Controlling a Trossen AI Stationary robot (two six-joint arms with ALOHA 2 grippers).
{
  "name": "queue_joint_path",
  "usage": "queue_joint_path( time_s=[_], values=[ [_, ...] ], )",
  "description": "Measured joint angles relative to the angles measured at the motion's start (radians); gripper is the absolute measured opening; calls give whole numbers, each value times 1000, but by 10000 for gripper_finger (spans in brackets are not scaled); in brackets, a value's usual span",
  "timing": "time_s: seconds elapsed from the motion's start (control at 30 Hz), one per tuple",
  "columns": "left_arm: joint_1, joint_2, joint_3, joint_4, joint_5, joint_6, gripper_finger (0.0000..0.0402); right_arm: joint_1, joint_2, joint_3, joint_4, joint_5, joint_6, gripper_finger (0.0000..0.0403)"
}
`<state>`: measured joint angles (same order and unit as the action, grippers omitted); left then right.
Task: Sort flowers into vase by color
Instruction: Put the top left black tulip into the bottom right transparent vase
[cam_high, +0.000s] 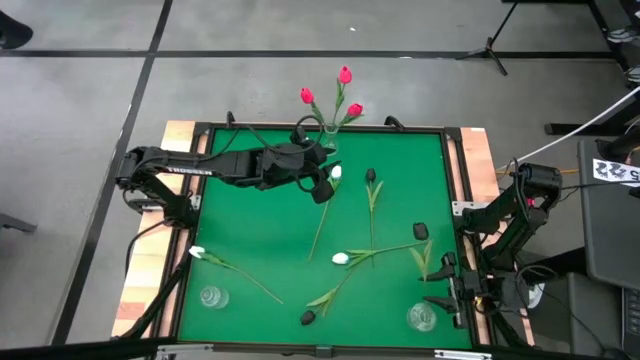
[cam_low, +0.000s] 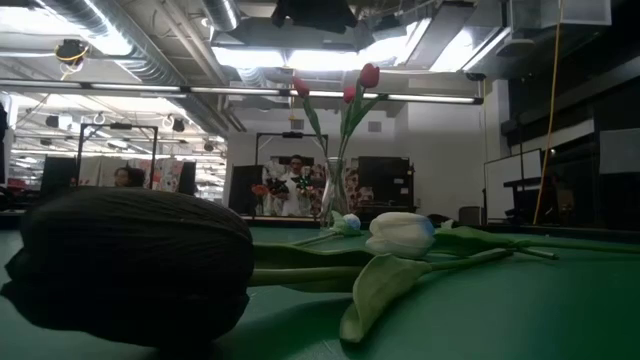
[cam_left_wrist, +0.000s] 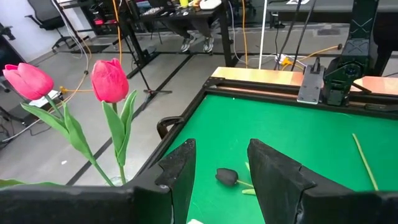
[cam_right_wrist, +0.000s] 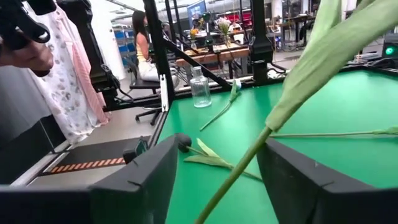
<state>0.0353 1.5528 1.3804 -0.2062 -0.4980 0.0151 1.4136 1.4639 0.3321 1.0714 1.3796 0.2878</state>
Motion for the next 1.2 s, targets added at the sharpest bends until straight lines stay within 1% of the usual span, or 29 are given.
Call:
queue_joint_path(
  time_s=[0.2,0.3,0.63,0.73,0.83,0.93,1.03,1.17,1.2],
  values=[
    [0,0,0,-1,0,-3,144,0,0,0,0,0,0,270],
    [0,0,0,-6,0,-14,144,0,0,0,-3,4,-3,285],
    [0,0,0,-77,0,-41,144,1,0,0,-5,16,4,289],
    [0,0,0,-76,0,-42,144,0,0,0,-5,-12,4,282],
    [0,0,0,-76,0,-40,144,0,0,0,-5,-20,-6,253],
    [0,0,0,-76,0,-40,144,0,0,0,-10,-24,-13,202],
    [0,0,0,-76,0,-40,144,0,0,0,-24,-29,-15,133],
    [0,0,0,-76,0,-40,144,0,0,0,-37,-40,-23,28],
    [0,0,0,-76,0,-40,144,0,-1,0,-37,-45,-30,16]
  ],
)
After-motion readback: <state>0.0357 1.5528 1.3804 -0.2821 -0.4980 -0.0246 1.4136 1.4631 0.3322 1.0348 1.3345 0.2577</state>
